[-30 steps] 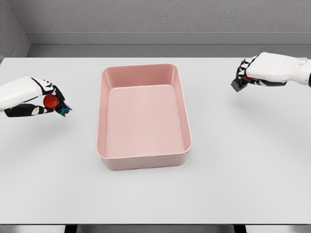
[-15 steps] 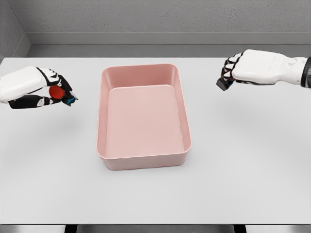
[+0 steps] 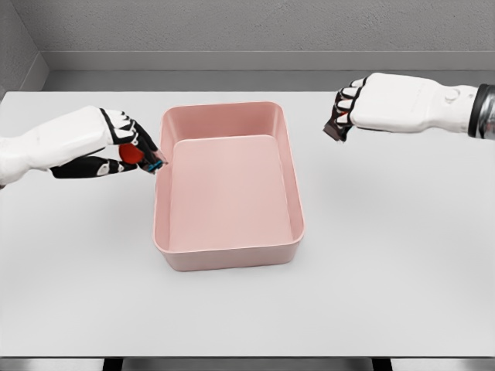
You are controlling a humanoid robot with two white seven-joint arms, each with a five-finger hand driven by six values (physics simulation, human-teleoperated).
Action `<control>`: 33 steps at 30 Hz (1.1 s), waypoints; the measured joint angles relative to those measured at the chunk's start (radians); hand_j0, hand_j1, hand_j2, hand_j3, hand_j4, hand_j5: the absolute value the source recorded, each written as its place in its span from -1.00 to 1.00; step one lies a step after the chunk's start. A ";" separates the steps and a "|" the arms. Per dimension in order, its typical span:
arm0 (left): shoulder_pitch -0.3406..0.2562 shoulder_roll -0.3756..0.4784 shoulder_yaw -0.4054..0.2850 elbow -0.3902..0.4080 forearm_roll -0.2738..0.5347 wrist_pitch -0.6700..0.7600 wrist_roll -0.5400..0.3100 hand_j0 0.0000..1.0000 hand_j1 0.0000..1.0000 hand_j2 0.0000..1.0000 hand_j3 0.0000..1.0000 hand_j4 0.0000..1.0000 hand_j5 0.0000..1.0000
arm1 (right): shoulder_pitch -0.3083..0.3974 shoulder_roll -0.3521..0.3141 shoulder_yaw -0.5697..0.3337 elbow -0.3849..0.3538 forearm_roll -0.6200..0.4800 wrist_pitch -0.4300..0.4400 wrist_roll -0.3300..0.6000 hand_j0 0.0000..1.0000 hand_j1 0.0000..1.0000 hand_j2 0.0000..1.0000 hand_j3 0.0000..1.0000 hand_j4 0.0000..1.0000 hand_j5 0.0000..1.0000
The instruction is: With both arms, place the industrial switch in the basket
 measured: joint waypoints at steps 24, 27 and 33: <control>-0.100 -0.172 -0.047 -0.047 -0.032 0.000 -0.011 1.00 1.00 1.00 1.00 1.00 1.00 | -0.026 0.102 0.010 -0.008 0.017 0.000 0.022 -0.15 -0.15 -0.15 -0.15 -0.15 -0.15; -0.149 -0.196 -0.054 -0.047 -0.034 0.000 -0.011 1.00 1.00 1.00 1.00 1.00 1.00 | -0.028 0.104 0.010 -0.009 0.017 0.000 0.022 -0.15 -0.15 -0.15 -0.15 -0.15 -0.15; -0.178 -0.243 -0.082 -0.048 -0.040 0.000 -0.013 1.00 1.00 1.00 1.00 1.00 1.00 | -0.028 0.113 0.010 -0.009 0.018 0.000 0.022 -0.15 -0.15 -0.15 -0.15 -0.15 -0.15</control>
